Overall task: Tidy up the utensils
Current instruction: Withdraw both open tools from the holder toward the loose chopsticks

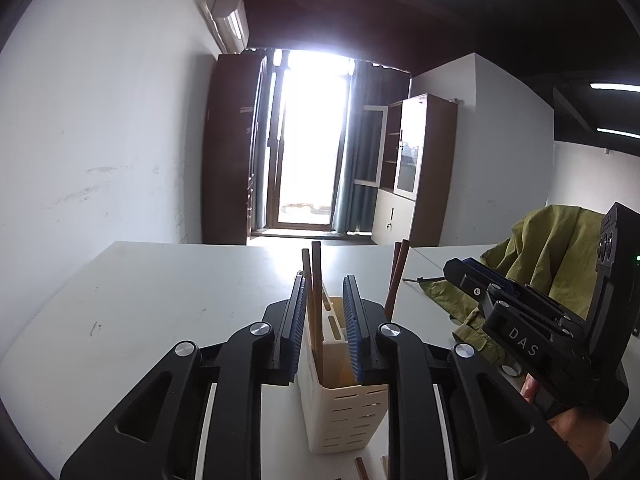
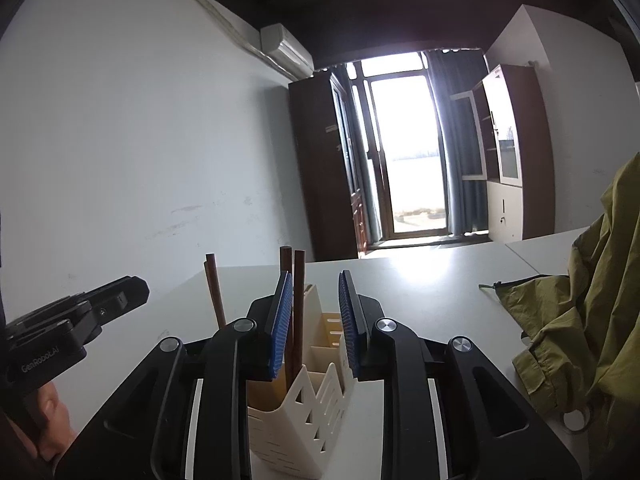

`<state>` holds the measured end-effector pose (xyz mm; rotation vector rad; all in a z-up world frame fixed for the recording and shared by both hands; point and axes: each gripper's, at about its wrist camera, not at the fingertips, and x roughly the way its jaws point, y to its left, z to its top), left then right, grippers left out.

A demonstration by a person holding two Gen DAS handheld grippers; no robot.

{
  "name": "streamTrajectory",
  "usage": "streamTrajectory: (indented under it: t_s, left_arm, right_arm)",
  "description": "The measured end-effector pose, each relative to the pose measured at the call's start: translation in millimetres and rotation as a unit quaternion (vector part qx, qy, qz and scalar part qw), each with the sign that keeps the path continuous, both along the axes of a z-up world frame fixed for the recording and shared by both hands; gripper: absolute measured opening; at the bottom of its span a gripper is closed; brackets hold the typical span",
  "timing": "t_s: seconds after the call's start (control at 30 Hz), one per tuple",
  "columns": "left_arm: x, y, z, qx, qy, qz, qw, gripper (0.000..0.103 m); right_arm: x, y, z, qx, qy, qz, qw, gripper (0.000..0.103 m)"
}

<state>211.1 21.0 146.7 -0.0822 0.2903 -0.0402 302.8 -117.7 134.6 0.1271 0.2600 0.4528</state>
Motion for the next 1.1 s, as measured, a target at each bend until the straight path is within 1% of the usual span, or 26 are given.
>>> streamTrajectory:
  t_s: [0.03,0.23,0.33,0.53,0.63,0.77,0.83,0.93,1.0,1.1]
  left_arm:
    - [-3.0,-0.5,-1.7,0.001,0.002,0.000,1.0000,0.020]
    - [-16.5,-3.9,-11.0,0.012,0.018,-0.002,0.9998,0.024]
    - [-20.7,-4.3,-17.0,0.014,0.031,-0.002,0.9994,0.026]
    - [-24.7,-8.0,-31.5,0.025,0.061,-0.002,0.9979,0.028]
    - [-29.4,-10.3,-38.7,0.020,0.076,-0.014,0.9968,0.032]
    - [-35.2,-17.3,-49.3,0.031,0.090,-0.016,0.9954,0.032]
    - [-36.3,-19.1,-56.0,0.035,0.098,-0.015,0.9944,0.033]
    - [-35.6,-16.6,-66.6,0.035,0.116,-0.013,0.9926,0.033]
    - [-32.8,-12.9,-75.2,0.028,0.133,-0.014,0.9906,0.033]
    - [-28.4,-9.6,-89.0,0.016,0.158,-0.020,0.9871,0.033]
  right_arm:
    - [-2.4,-0.4,-0.7,-0.003,0.001,0.000,1.000,0.028]
    - [-12.3,-4.7,-5.7,-0.022,0.016,0.001,1.000,0.030]
    - [-16.7,-3.5,-10.3,-0.031,0.027,0.004,0.999,0.036]
    - [-22.7,-1.5,-24.9,-0.056,0.054,0.006,0.997,0.041]
    - [-25.8,-1.3,-31.0,-0.063,0.065,0.002,0.996,0.043]
    - [-27.5,2.7,-39.7,-0.078,0.080,0.004,0.994,0.043]
    - [-26.5,6.1,-47.5,-0.087,0.095,0.005,0.992,0.043]
    - [-21.9,9.9,-65.5,-0.102,0.131,0.003,0.986,0.043]
    - [-19.2,11.7,-78.4,-0.112,0.152,0.003,0.982,0.043]
    - [-17.1,12.1,-93.4,-0.123,0.172,0.000,0.977,0.046]
